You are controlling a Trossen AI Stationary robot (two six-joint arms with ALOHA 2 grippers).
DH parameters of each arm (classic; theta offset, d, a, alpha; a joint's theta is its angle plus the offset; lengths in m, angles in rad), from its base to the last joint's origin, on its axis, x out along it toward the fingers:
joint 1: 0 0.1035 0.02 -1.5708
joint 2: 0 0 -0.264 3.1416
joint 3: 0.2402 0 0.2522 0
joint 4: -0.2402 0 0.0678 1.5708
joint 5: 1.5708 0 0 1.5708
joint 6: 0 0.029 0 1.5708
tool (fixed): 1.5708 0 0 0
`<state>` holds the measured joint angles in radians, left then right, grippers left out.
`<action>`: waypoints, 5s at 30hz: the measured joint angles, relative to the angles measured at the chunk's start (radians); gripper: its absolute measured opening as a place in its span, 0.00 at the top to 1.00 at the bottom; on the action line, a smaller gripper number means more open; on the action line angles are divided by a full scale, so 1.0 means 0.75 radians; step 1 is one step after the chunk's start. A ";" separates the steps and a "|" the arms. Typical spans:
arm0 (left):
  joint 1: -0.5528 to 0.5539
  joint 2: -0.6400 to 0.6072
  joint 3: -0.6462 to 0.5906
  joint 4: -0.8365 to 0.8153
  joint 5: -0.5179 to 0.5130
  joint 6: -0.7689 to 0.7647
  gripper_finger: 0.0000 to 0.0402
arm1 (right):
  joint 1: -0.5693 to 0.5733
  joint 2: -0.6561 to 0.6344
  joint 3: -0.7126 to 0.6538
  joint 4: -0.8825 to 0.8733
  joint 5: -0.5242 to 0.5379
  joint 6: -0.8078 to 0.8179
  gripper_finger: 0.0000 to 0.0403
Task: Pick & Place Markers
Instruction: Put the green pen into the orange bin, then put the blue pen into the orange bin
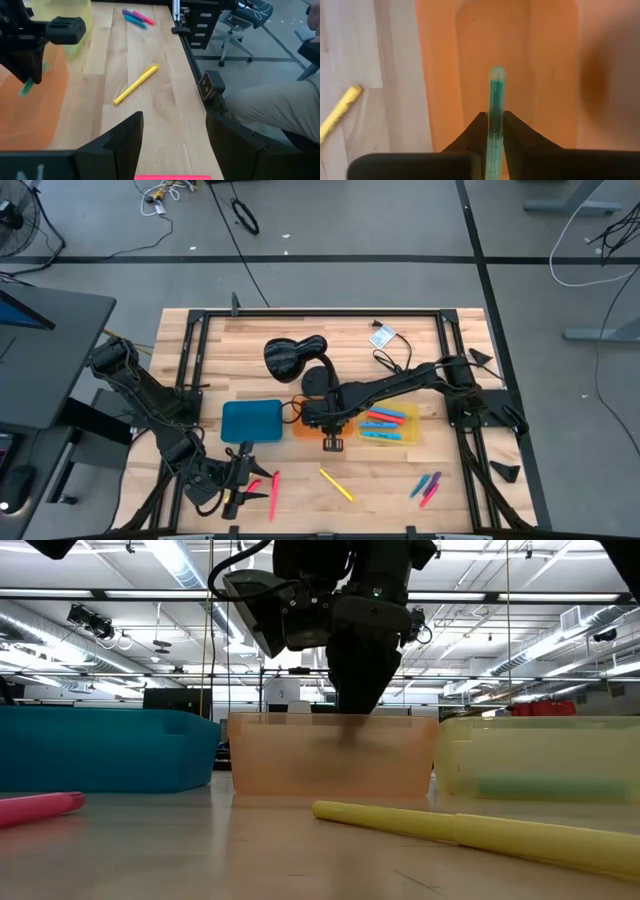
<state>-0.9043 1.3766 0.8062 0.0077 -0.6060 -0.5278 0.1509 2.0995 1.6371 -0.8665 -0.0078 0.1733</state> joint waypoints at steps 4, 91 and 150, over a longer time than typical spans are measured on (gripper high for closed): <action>0.000 0.000 0.000 0.000 0.001 0.028 0.45 | -0.001 0.000 0.000 -0.007 0.000 -0.017 0.84; 0.000 0.000 0.000 0.004 -0.002 0.030 0.45 | 1.015 -0.490 -0.356 -0.356 0.059 0.915 0.64; 0.090 0.000 0.000 0.004 0.041 0.017 0.45 | 1.083 -0.422 -0.865 0.230 0.037 0.757 0.84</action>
<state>-0.8368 1.3766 0.8062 0.0109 -0.5751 -0.5148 0.9630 1.7829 0.9882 -0.6943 0.0200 0.7412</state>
